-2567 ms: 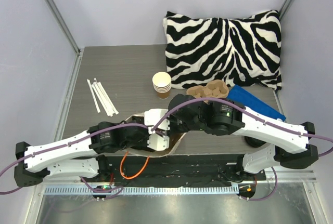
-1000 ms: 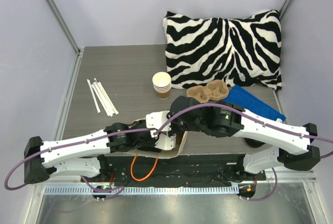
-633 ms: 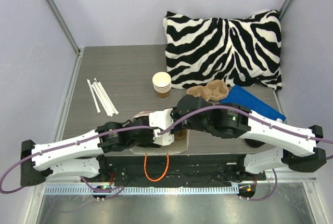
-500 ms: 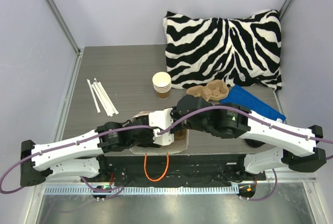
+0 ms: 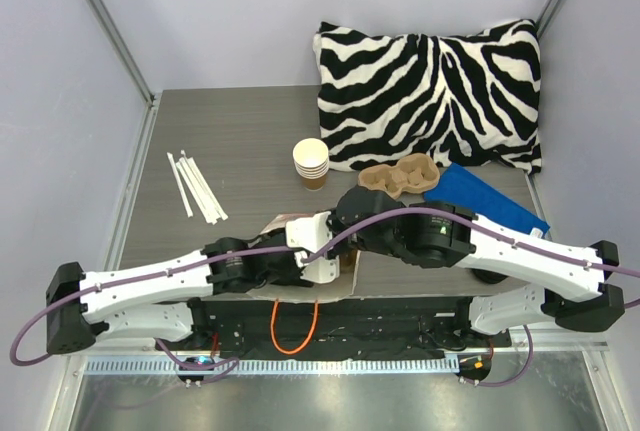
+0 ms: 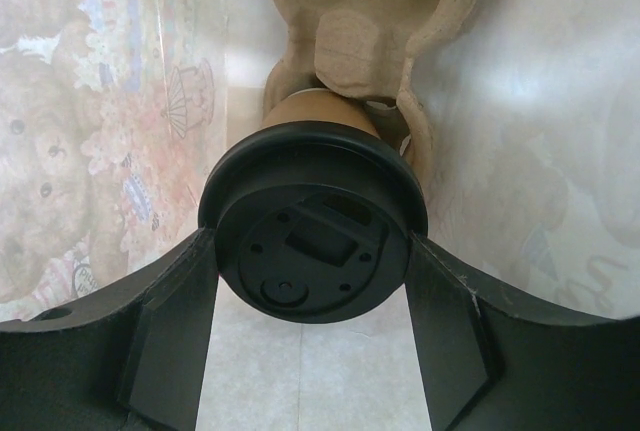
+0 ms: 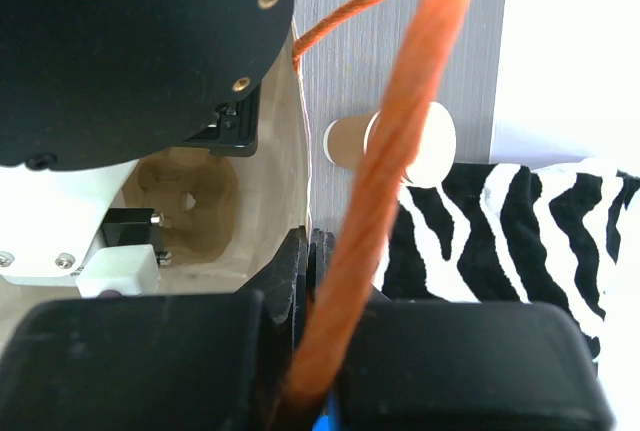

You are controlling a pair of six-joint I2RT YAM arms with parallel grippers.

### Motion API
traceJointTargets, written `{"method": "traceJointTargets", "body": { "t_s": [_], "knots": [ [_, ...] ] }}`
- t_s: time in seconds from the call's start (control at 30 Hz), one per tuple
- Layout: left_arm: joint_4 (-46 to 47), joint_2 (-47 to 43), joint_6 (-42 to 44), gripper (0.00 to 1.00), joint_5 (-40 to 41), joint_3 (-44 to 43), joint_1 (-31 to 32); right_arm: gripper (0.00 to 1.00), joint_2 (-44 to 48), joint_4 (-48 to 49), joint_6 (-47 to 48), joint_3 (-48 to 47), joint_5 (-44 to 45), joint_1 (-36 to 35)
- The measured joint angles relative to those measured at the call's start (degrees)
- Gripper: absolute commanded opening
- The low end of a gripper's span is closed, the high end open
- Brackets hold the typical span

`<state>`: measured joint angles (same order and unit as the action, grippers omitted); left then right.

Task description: Pack the takeout coffee

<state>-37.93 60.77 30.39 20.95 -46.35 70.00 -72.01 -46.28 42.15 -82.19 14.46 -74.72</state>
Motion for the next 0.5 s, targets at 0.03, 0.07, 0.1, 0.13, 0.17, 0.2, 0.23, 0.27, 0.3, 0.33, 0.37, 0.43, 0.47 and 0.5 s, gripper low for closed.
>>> {"method": "traceJointTargets", "body": {
  "t_s": [0.03, 0.07, 0.1, 0.13, 0.17, 0.2, 0.23, 0.27, 0.3, 0.33, 0.37, 0.43, 0.47, 0.5],
  "knots": [
    [0.0, 0.2, 0.0, 0.00, -0.1, 0.0, -0.1, 0.01, 0.0, 0.0, 0.0, 0.1, 0.0, 0.2],
    [0.0, 0.5, 0.0, 0.00, -0.4, 0.0, -0.2, 0.01, 0.0, 0.0, -0.1, 0.2, -0.1, 0.3],
    [0.0, 0.7, 0.1, 0.00, -0.9, 0.0, -0.4, 0.01, 0.0, 0.1, -0.2, 0.3, -0.2, 0.4],
    [0.0, 0.8, 0.1, 0.00, -1.4, 0.0, -0.8, 0.01, 0.0, 0.2, -0.3, 0.4, -0.3, 0.6],
    [0.1, 0.9, 0.1, 0.00, -1.8, 0.0, -1.1, 0.01, 0.0, 0.4, -0.3, 0.5, -0.4, 0.8],
    [0.1, 1.0, 0.1, 0.00, -2.3, 0.0, -1.4, 0.01, 0.0, 0.7, -0.4, 0.7, -0.5, 1.0],
    [0.1, 1.1, 0.2, 0.00, -3.0, 0.0, -1.9, 0.01, 0.1, 1.0, -0.4, 0.9, -0.5, 1.1],
    [0.1, 1.3, 0.3, 0.00, -3.6, 0.0, -2.4, 0.01, 0.1, 1.3, -0.5, 1.2, -0.6, 1.3],
    [0.2, 1.6, 0.5, 0.00, -4.4, -0.1, -3.0, 0.01, 0.2, 1.6, -0.5, 1.5, -0.7, 1.5],
    [0.2, 2.1, 0.7, 0.00, -5.1, -0.4, -3.6, 0.01, 0.3, 1.7, -0.5, 1.7, -0.7, 1.7],
    [0.2, 2.6, 0.9, 0.00, -5.7, -0.7, -4.1, 0.01, 0.5, 2.0, -0.5, 2.1, -0.7, 1.9],
    [0.0, 4.0, 1.7, 0.00, -7.4, -1.7, -5.4, 0.01, 1.1, 2.3, -0.5, 2.9, -1.0, 2.5],
    [0.0, 4.7, 2.0, 0.00, -8.2, -2.3, -6.1, 0.01, 1.3, 2.4, -0.5, 3.2, -1.0, 2.8],
    [-0.1, 5.4, 2.3, 0.00, -9.0, -2.8, -6.7, 0.01, 1.6, 2.6, -0.5, 3.5, -1.1, 3.2]
  ]
}}
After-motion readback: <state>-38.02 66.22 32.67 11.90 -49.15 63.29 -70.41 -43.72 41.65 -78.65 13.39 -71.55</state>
